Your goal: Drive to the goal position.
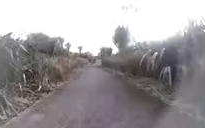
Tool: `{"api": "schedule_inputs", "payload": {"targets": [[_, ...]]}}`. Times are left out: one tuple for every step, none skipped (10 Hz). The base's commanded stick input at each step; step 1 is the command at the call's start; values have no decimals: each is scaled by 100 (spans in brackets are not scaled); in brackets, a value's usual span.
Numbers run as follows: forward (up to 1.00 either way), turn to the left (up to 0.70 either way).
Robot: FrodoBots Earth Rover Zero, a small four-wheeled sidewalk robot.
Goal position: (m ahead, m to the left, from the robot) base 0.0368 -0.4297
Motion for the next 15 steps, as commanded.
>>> {"api": "schedule_inputs", "payload": {"targets": [[70,0],[70,0],[70,0],[70,0],[70,0],[70,0],[70,0],[70,0],[70,0],[70,0],[70,0],[70,0],[70,0],[62,0],[16,0]]}}
